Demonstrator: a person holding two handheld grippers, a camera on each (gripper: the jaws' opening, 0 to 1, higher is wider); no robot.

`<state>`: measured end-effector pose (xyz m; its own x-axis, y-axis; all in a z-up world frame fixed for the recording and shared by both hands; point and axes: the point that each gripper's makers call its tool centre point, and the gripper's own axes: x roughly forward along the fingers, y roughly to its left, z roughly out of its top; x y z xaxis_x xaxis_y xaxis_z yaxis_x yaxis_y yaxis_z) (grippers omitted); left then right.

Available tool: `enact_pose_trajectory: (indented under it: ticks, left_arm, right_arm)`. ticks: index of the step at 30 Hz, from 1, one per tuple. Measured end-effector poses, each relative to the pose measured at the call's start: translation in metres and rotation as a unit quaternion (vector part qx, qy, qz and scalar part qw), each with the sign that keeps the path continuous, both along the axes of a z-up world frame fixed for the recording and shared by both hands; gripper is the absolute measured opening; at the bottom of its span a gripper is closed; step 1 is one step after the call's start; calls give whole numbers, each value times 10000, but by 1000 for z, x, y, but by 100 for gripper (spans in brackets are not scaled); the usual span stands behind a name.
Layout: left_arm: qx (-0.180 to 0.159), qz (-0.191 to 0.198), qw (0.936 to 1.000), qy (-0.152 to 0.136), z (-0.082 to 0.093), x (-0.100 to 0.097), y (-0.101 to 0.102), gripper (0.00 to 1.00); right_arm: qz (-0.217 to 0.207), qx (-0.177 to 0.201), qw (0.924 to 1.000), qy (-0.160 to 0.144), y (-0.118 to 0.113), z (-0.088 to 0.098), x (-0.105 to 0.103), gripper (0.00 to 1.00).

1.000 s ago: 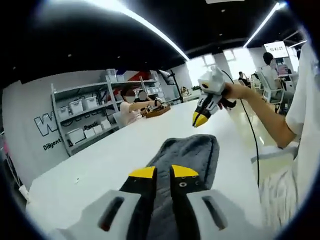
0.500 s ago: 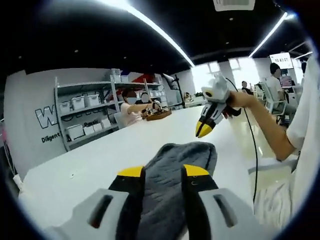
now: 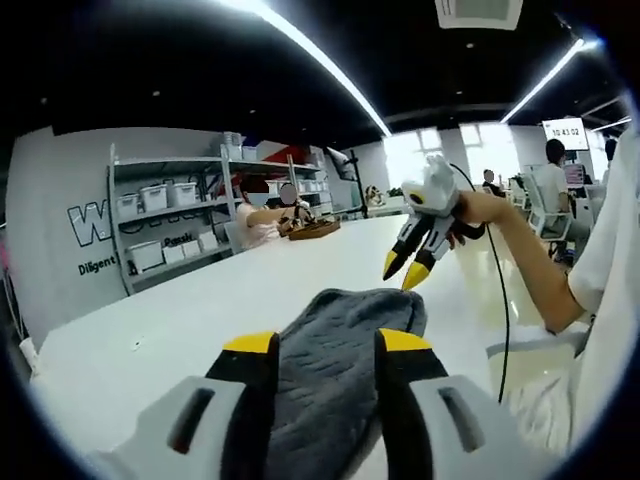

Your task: Open the folded towel by lifting each exposed corner and separating the folded layers until the towel lies flat within the target outline without major curled edges

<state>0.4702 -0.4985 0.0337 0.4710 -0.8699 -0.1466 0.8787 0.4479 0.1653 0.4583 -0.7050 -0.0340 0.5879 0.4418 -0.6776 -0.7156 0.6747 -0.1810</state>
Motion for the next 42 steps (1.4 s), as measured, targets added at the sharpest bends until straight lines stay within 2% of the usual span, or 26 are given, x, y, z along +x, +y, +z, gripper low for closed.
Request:
enact_pose_trajectory:
  ticks: [2,4,6,11,15,28,42]
  left_arm:
    - [36,11,10000,-23,0,0,1,37]
    - [85,-4,10000,-38,-1,0,1,36]
    - [88,-18,9999,-49,-1,-1,1,36]
    - [106,-39,9999,-35,-1,-2,1,35]
    - [122,-35,9999,-39,-1,-2,2,35]
    - [156,-85,9998,-20,-2,-4,0,33]
    - [227,-107,9997,-19,-4,-5,-1,33]
  right_arm:
    - [20,-57,10000,79,0,-3,-1,22]
    - [27,42,9995,305,3,-8,-7,16]
    - [182,55,9989,437,7,-13,-13,10]
    - [147,-102,9988,451,8,-17,-11,12]
    - [218,-32,9981,583,10,-20,-15,6]
    - [201,-26,9979,610,9,-20,-14,0]
    - [429,-90,9982,410,21,-9,-15,0]
